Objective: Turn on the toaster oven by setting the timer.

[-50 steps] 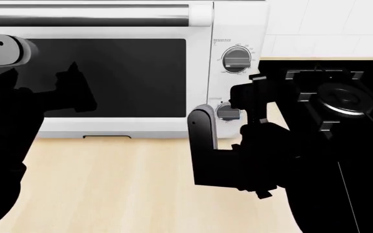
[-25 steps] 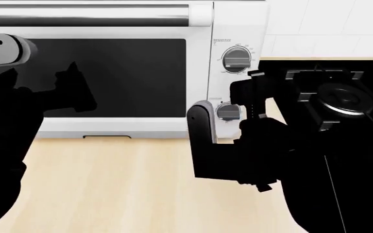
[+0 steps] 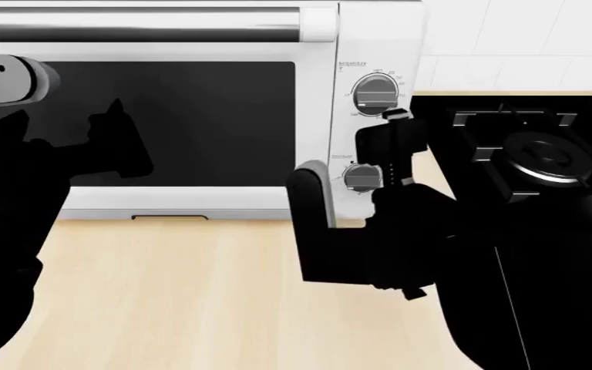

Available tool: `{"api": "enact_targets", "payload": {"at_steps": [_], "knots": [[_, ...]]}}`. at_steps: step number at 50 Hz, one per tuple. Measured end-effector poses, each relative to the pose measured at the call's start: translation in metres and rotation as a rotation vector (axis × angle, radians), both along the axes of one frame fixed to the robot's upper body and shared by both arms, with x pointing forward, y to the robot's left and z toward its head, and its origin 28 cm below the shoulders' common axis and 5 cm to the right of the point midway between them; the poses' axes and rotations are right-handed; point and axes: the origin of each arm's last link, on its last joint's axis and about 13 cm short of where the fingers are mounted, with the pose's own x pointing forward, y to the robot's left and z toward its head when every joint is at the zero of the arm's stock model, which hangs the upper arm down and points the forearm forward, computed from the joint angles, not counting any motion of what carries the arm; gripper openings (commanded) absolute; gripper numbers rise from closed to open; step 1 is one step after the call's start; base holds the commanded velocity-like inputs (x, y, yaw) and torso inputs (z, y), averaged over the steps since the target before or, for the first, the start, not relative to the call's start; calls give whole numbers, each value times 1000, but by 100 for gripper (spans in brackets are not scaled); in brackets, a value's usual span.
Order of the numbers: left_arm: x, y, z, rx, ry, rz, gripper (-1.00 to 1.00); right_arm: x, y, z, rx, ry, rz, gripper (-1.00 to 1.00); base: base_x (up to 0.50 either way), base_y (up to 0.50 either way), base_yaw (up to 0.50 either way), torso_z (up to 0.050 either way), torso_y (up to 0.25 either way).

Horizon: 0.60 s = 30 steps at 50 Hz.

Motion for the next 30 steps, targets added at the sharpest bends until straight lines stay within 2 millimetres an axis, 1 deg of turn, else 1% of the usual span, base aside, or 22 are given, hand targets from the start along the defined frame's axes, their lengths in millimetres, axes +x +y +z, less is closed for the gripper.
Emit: {"api": "enact_targets", "payload": {"at_steps": [30], "knots": [[-1,1,0,-3,0,3,100,2,4,-5,-24,0,-8,100,0,0,0,0,0]]}}
